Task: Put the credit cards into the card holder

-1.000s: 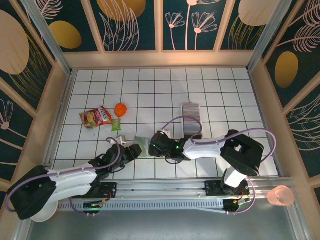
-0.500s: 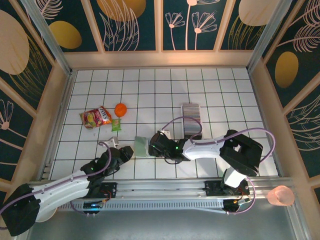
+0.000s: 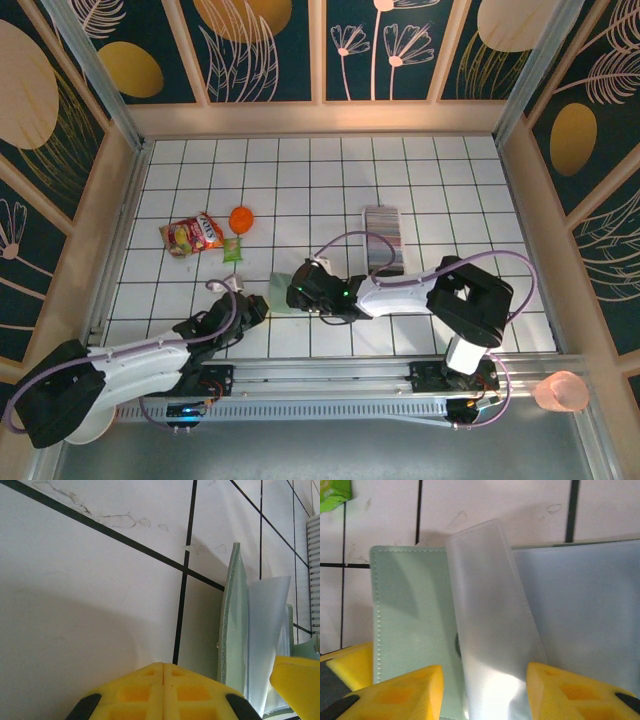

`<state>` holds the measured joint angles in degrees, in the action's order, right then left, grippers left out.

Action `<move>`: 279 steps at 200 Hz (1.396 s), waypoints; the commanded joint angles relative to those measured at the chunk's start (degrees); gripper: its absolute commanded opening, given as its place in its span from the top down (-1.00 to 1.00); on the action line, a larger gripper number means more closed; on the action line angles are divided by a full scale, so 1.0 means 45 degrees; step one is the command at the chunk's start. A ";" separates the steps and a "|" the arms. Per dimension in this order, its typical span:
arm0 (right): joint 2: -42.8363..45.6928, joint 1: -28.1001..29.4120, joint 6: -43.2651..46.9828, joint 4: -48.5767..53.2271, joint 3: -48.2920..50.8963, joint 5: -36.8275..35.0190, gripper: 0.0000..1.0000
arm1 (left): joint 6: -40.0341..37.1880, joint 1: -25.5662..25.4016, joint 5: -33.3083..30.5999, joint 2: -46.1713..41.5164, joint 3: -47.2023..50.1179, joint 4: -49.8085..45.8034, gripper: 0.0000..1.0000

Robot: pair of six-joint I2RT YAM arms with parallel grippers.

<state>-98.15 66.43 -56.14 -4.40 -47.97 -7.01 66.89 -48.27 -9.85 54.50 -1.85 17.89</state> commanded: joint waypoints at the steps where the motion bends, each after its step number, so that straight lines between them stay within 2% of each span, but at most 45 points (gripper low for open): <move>1: -0.0288 0.0100 -0.0331 -0.0702 -0.0172 0.0263 0.05 | -0.0172 -0.0012 0.0762 0.0499 -0.0284 0.0207 0.90; 42: -0.0526 0.0100 -0.0453 -0.1189 -0.0260 0.0462 0.05 | 0.0218 0.0000 -0.0998 -0.0577 -0.0357 -0.1925 0.85; 94: -0.0645 0.0120 -0.0562 -0.1870 -0.0298 0.0671 0.06 | 0.0773 -0.0005 -0.1277 -0.2382 0.0132 -0.2594 0.78; 122: -0.0699 0.0120 -0.0678 -0.2205 -0.0298 0.0779 0.06 | 0.0909 -0.0003 -0.0840 -0.2925 0.0697 -0.1402 0.80; 162: -0.0748 0.0102 -0.0705 -0.2480 -0.0435 0.0960 0.06 | 0.0809 -0.0003 -0.0756 -0.2652 0.0479 -0.1721 0.89; 232: -0.1104 -0.0041 -0.1100 -0.3691 -0.0430 0.1283 0.07 | 0.0312 -0.0013 -0.0684 -0.1290 0.0383 -0.0827 0.90; 279: -0.1469 -0.0150 -0.1197 -0.4650 -0.0578 0.1736 0.07 | 0.0526 -0.0008 -0.0852 -0.1100 0.0706 -0.0343 0.87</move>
<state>-103.48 66.19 -60.58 -21.02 -48.66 -0.71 69.10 -48.34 -13.17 48.82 -0.62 13.72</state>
